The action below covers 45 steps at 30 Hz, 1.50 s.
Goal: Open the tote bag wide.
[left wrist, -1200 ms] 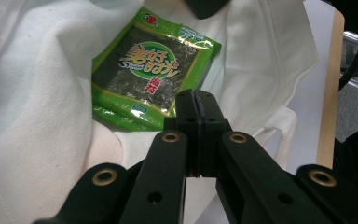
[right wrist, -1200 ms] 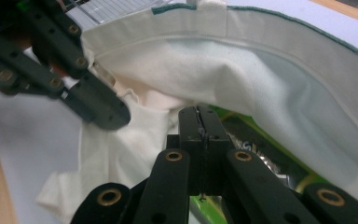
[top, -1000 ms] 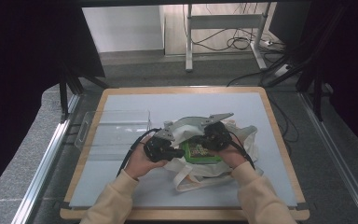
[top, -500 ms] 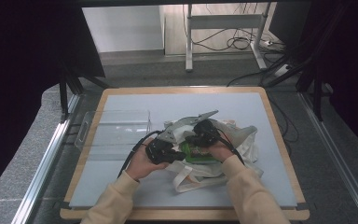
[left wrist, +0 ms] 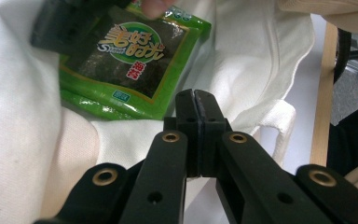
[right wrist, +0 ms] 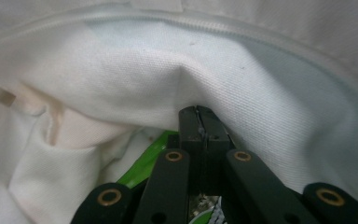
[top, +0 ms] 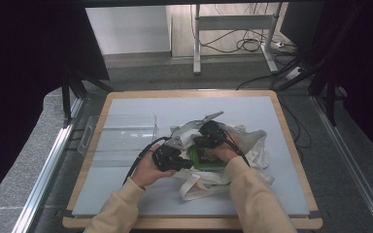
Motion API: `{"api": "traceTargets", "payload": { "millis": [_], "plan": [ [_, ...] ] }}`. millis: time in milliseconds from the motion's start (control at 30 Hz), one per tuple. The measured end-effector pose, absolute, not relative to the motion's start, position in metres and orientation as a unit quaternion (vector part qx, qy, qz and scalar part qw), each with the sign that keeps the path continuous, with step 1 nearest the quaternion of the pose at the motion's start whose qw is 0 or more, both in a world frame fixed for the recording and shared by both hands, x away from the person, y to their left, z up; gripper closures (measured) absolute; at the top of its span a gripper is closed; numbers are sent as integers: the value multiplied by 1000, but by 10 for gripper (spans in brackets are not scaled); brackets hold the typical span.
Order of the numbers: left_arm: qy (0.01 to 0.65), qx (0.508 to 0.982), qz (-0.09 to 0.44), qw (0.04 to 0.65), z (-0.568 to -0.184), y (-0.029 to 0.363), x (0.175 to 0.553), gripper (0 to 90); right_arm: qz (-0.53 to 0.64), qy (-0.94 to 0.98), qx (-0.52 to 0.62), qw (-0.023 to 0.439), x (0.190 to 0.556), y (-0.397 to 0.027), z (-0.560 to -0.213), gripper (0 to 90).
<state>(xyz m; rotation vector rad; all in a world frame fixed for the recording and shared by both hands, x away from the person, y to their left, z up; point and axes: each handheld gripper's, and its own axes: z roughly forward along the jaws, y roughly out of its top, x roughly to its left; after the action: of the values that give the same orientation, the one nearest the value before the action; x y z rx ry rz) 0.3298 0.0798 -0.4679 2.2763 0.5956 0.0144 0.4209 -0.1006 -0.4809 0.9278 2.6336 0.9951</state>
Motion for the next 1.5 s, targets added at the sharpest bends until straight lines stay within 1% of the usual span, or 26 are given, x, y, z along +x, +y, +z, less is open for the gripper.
{"api": "traceTargets", "payload": {
  "millis": [333,700,800,933,1100,1233,1500],
  "plan": [
    [231,899,-4,372,-474,77,331,900,339,881,314,98,429,-98,-480,891],
    [231,900,-6,369,-476,76,332,900,347,878,316,91,440,-99,-487,891],
    [235,899,-7,369,-477,76,331,900,347,877,320,90,440,-99,-488,891],
    [239,897,-7,371,-476,77,331,900,343,880,315,91,433,-101,-481,891],
    [237,898,-3,372,-476,79,332,900,345,882,306,94,417,-114,-462,891],
    [235,900,-2,366,-476,78,332,900,333,885,307,111,407,-131,-449,891],
    [239,898,-3,370,-476,79,332,900,304,878,342,138,404,-173,-438,891]
  ]
}}
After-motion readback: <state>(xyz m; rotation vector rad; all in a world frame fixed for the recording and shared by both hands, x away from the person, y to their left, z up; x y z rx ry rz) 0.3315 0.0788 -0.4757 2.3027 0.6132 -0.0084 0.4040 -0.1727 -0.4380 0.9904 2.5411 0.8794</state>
